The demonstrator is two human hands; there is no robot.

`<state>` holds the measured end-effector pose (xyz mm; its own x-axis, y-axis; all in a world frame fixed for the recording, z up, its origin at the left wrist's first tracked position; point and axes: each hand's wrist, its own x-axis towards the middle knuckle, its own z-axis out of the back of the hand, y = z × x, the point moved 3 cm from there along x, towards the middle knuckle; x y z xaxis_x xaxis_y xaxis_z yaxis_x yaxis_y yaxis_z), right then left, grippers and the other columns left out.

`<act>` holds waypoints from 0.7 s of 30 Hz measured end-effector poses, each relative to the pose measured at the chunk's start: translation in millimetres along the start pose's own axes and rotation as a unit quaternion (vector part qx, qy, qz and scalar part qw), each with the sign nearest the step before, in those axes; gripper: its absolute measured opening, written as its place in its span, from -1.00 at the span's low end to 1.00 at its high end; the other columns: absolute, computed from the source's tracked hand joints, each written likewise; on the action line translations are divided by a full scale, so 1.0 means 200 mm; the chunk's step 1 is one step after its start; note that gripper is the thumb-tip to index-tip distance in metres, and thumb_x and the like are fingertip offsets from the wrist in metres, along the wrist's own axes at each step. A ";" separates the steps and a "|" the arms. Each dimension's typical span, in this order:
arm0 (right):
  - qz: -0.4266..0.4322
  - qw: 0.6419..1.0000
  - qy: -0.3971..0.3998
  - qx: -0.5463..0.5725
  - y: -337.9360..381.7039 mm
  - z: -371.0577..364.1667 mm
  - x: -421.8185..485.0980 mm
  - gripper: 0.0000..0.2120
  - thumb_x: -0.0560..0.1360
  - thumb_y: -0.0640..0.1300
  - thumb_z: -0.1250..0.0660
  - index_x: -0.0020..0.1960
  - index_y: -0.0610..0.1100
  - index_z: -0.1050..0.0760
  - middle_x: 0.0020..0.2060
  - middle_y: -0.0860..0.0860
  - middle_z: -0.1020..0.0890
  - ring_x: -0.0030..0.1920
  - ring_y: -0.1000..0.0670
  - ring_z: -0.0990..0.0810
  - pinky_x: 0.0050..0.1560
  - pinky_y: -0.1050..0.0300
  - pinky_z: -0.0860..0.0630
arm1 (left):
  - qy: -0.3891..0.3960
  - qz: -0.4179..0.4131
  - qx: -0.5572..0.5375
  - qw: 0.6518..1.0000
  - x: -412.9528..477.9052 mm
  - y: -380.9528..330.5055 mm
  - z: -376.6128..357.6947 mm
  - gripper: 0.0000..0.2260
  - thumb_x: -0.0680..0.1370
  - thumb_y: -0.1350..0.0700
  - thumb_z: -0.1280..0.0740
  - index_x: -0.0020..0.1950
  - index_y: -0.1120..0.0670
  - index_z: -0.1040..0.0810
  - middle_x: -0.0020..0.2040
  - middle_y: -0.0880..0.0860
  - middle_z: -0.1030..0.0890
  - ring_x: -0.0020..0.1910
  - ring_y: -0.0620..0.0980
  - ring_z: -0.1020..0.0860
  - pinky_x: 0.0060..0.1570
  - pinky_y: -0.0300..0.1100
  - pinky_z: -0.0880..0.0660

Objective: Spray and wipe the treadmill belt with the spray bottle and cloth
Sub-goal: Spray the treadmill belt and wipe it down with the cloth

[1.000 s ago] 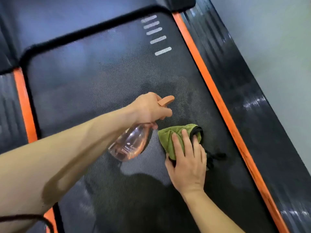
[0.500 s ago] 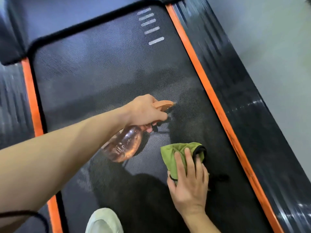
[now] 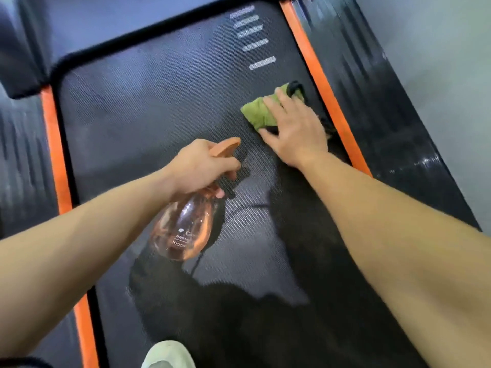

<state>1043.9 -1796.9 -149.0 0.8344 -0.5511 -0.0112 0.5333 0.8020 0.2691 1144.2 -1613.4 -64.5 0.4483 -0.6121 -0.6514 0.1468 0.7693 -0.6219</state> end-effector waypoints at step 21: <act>-0.074 0.995 -0.050 -0.038 0.28 -0.07 -0.53 -0.37 0.50 0.12 -0.29 0.54 -0.01 -0.33 0.54 -0.10 -0.35 0.44 -0.28 -0.36 0.45 -0.24 -0.30 | -0.022 0.009 -0.069 0.997 0.16 0.04 0.14 -0.84 0.54 0.11 -0.46 -0.14 0.20 -0.66 -0.31 0.01 -0.67 -0.56 0.03 -0.62 -0.54 -0.26 -0.44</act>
<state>986.7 -1689.5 -146.8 0.7302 -0.6814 0.0509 0.6612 0.7234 0.1989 1185.0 -1621.9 -77.4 0.4889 -0.5877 -0.6446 0.0167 0.7451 -0.6668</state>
